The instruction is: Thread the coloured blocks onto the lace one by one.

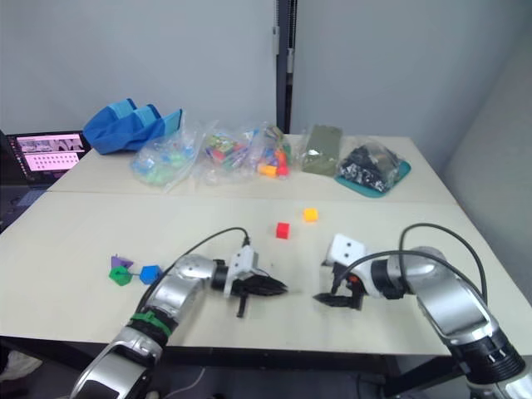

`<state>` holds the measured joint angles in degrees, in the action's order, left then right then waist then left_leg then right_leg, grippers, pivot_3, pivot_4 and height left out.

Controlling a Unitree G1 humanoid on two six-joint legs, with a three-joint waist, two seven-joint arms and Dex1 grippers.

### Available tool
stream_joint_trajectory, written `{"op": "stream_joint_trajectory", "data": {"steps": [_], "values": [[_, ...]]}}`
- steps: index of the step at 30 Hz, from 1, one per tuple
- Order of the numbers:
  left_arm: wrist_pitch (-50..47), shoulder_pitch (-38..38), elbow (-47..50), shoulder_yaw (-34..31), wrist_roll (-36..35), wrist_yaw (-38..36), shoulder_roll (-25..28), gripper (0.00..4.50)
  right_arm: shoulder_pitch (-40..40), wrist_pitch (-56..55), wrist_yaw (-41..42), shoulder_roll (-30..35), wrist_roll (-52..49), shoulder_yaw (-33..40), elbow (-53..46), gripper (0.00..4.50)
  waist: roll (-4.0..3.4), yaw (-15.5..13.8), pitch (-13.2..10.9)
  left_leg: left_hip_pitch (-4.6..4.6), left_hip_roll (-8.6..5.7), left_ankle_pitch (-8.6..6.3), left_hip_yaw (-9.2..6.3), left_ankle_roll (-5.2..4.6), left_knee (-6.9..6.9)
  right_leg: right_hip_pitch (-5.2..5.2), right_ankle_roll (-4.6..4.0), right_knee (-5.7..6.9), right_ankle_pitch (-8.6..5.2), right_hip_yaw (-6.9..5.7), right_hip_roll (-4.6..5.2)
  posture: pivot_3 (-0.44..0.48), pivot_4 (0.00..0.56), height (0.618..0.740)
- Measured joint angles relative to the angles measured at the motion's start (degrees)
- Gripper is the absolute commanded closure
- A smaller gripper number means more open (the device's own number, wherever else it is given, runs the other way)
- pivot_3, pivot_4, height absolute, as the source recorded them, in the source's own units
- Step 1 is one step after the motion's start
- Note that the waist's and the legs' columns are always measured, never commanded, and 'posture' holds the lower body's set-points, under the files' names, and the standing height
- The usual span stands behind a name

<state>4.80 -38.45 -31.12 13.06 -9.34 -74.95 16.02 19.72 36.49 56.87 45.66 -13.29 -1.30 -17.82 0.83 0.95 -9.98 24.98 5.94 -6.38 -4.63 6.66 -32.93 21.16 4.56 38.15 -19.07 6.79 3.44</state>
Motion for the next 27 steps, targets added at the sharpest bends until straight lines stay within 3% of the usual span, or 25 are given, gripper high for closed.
{"op": "stream_joint_trajectory", "data": {"steps": [4, 10, 16, 27], "values": [[-1.24, 0.68, 0.54, -2.30, -1.42, 0.36, 1.10, 4.50, -10.92, -4.73, -6.92, -8.02, -2.60, 9.67, -0.60, 0.01, 0.03, -0.61, 0.02, 0.01, -0.01, 0.00, -0.04, 0.00, -0.02, -0.08, 0.01, -0.07, -0.01, -0.06, 0.02, 0.000, 0.150, 0.740], [-2.37, 1.02, 1.27, -4.79, -3.27, 0.22, 2.69, 4.50, -24.15, -14.04, -16.09, -18.66, -3.70, 17.19, -0.78, 0.01, 0.00, 0.09, 0.03, -0.05, -0.02, 0.00, -0.04, 0.01, 0.00, -0.07, 0.00, 0.02, 0.00, -0.04, 0.02, 0.000, 0.150, 0.740], [-3.17, 2.14, 2.65, -5.69, -4.35, 0.86, 2.73, 4.50, -25.63, -19.11, -21.32, -23.12, -3.54, 17.49, 0.25, 0.01, -0.01, 0.92, 0.04, -0.10, -0.02, 0.00, -0.04, 0.01, 0.05, -0.08, -0.01, 0.06, 0.00, -0.01, 0.01, 0.000, 0.150, 0.740], [-6.37, 6.90, 9.68, -7.32, -6.59, 2.76, 4.36, 4.50, -20.39, -18.82, -23.98, -22.60, -3.86, 17.14, 4.70, 0.01, -0.01, 1.14, 0.04, -0.10, -0.02, 0.00, -0.04, 0.01, 0.06, -0.08, -0.01, 0.05, 0.00, 0.00, 0.01, 0.000, 0.150, 0.740]]}}
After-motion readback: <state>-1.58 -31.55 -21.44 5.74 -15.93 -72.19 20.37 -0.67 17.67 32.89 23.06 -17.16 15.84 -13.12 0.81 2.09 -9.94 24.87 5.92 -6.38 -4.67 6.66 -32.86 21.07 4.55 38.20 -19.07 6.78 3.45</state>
